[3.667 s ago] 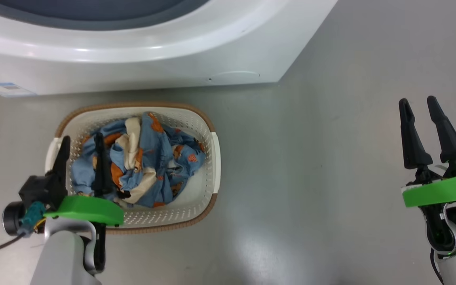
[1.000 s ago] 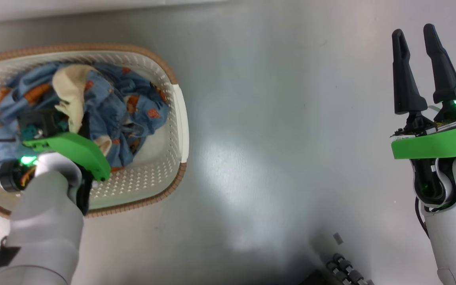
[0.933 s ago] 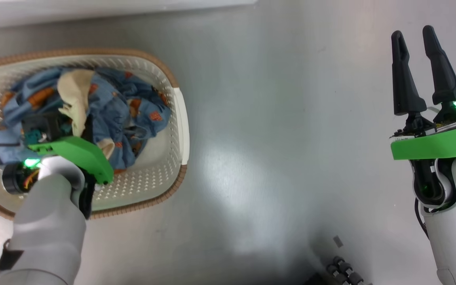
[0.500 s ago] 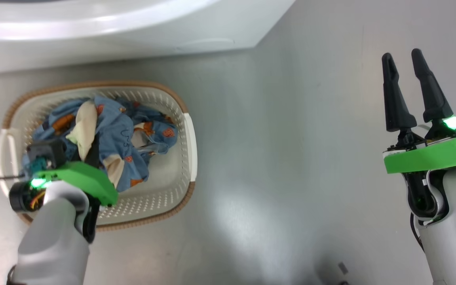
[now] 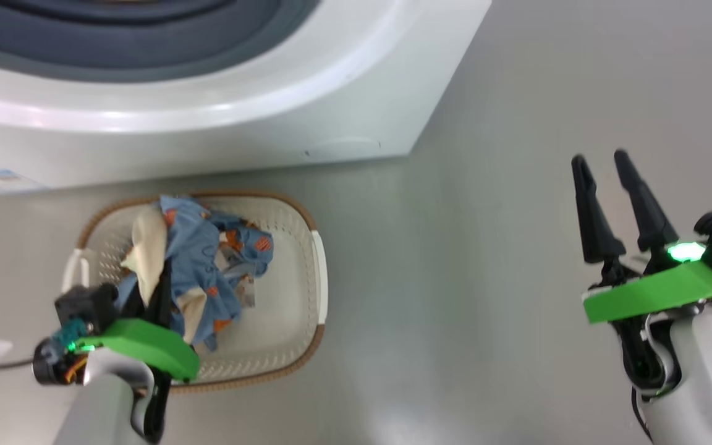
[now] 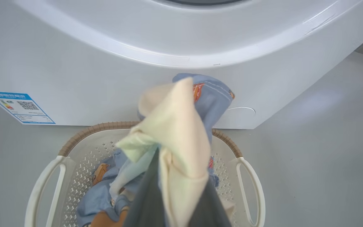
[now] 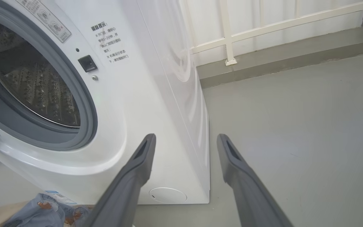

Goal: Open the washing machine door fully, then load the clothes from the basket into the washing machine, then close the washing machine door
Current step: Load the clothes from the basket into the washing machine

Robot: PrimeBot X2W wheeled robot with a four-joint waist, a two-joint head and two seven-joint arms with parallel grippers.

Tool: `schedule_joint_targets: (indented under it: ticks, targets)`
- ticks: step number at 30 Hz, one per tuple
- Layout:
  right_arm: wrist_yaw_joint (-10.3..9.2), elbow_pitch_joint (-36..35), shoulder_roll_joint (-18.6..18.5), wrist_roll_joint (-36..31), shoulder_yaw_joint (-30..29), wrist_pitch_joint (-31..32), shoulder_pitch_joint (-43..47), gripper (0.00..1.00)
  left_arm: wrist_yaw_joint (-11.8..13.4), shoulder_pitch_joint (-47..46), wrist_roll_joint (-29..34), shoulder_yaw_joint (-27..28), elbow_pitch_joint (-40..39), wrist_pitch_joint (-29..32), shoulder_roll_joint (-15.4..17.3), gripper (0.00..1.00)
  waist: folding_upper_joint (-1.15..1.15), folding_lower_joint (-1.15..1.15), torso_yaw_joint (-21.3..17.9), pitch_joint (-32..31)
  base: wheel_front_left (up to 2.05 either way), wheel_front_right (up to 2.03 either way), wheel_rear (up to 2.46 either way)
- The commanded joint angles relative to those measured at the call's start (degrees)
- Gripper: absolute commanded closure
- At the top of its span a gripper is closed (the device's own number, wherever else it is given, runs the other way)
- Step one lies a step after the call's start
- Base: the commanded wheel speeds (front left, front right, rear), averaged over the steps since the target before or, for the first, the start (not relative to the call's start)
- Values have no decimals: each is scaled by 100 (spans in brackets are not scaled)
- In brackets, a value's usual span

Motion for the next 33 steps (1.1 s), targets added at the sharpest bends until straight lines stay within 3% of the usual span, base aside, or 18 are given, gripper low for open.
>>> schedule_joint_targets:
  ticks: [1,16,25,33]
  targets:
    - [56,-90,-27,-31,111,-26,209,0,-17,250,73,220,-285,-70,125,100,0,0,131,-498,0,0,0]
    - [56,168,-23,-68,37,-26,858,0,-11,1587,389,391,-2024,-71,-60,100,0,0,355,-1678,0,0,0]
    - [56,148,5,-82,-92,-26,1051,0,66,1970,443,444,-2916,-71,-138,100,0,0,450,-1914,0,0,0]
    - [56,178,-3,-111,-126,-26,1199,0,115,2161,522,383,-3192,-71,-160,100,0,0,511,-2131,0,0,0]
